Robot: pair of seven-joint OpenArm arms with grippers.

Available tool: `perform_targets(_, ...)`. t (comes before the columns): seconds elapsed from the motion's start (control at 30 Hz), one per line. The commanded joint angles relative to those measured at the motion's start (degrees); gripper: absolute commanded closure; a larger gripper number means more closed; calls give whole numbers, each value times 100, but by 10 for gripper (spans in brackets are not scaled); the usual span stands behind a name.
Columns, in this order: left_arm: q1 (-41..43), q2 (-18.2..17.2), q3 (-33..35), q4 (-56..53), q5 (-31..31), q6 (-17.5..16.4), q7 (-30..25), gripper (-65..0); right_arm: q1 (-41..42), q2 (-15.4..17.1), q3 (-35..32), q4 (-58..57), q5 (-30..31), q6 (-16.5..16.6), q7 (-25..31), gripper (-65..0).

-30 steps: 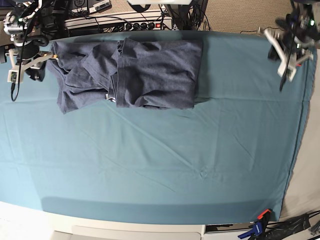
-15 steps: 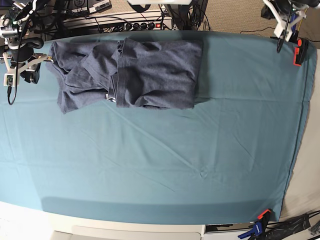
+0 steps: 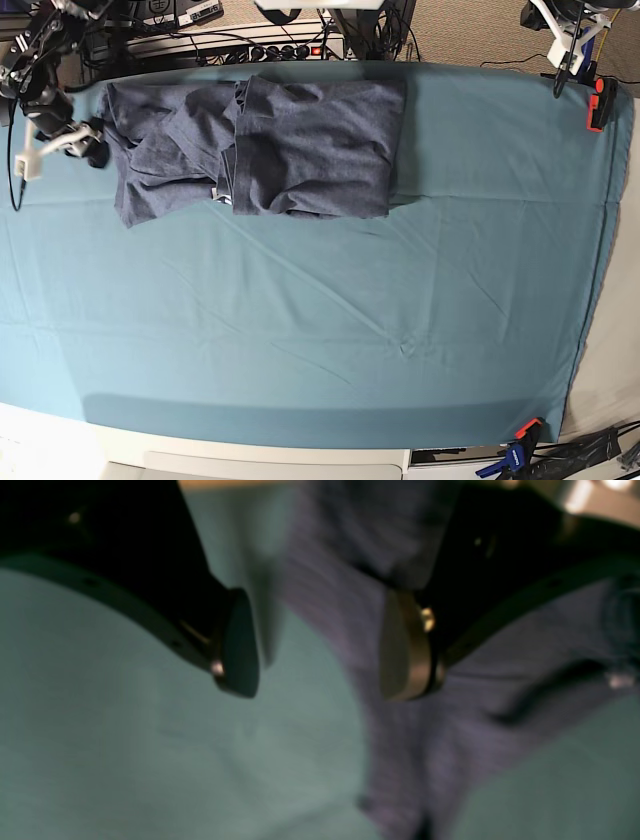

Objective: Fold the T-shirt properly
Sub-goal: 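Move the right gripper to the shirt's end beside it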

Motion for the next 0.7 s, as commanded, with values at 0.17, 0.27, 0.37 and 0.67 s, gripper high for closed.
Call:
perform_targets(0.17,83,-52,-42,66,-39,-20,-90,0,103,184,-109,-144,557,289,-199,-395)
perform_targets(0.27,68,-70,-42,66,-39,-20,-131,0,105,284,-466,-144,636,358,-262,-395)
perform_targets(0.37,68,-81,-42,66,-37,-20,-144,0,107,317,-839,-144,632,354,-254,-395)
perform_targets(0.67,68,-81,-42,66,-37,-20,-142,0,90,302,-1088,-144,632,332,-365,-395)
